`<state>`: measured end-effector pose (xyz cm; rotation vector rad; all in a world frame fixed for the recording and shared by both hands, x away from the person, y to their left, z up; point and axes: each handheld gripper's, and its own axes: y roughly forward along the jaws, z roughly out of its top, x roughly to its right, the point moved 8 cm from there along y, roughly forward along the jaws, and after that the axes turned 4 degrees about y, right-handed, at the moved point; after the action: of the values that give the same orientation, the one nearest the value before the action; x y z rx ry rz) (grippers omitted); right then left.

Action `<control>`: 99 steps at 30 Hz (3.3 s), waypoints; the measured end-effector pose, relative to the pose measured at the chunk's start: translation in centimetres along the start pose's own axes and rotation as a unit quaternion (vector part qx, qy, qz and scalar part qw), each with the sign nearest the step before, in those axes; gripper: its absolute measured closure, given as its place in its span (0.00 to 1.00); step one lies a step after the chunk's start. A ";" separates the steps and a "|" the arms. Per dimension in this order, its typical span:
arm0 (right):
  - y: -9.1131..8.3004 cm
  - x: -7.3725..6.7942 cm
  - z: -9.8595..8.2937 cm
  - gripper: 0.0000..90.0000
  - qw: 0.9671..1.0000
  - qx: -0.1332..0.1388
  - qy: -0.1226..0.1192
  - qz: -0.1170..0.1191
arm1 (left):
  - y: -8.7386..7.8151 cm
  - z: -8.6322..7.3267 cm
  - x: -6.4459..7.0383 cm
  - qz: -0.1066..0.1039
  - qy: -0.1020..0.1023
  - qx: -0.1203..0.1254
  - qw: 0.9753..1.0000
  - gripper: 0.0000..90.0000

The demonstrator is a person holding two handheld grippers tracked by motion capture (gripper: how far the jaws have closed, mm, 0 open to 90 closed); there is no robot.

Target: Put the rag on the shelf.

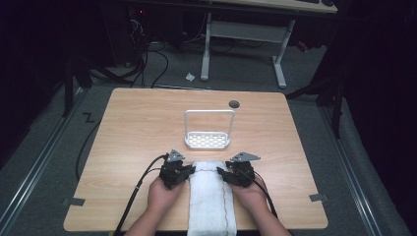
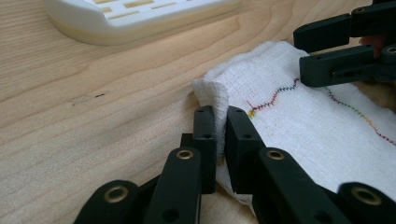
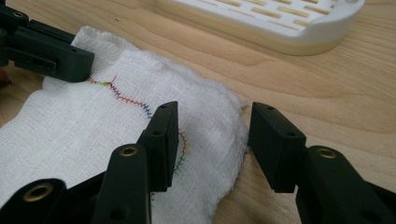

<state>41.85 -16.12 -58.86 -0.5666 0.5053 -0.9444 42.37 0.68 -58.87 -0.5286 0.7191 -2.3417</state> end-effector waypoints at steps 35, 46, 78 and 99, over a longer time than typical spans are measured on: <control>-1.3 -1.8 1.2 0.91 0.998 0.047 -0.028 0.029 | -1.7 0.4 0.5 -0.001 0.022 0.076 0.997 0.95; -3.3 -2.7 3.0 0.92 0.995 0.092 -0.039 0.028 | -4.2 2.8 0.8 -0.007 0.000 0.138 0.990 0.96; -12.0 -3.1 14.6 0.92 0.969 0.242 -0.058 0.010 | -12.6 15.5 3.4 0.029 0.093 0.250 0.963 0.96; -15.3 -2.8 21.7 0.92 0.955 0.290 -0.044 0.033 | -15.1 22.9 1.7 0.059 0.134 0.272 0.951 0.96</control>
<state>44.81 -15.92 -32.36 -0.0577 0.1461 -0.9440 46.44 1.27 -31.69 0.0761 0.1839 -2.3800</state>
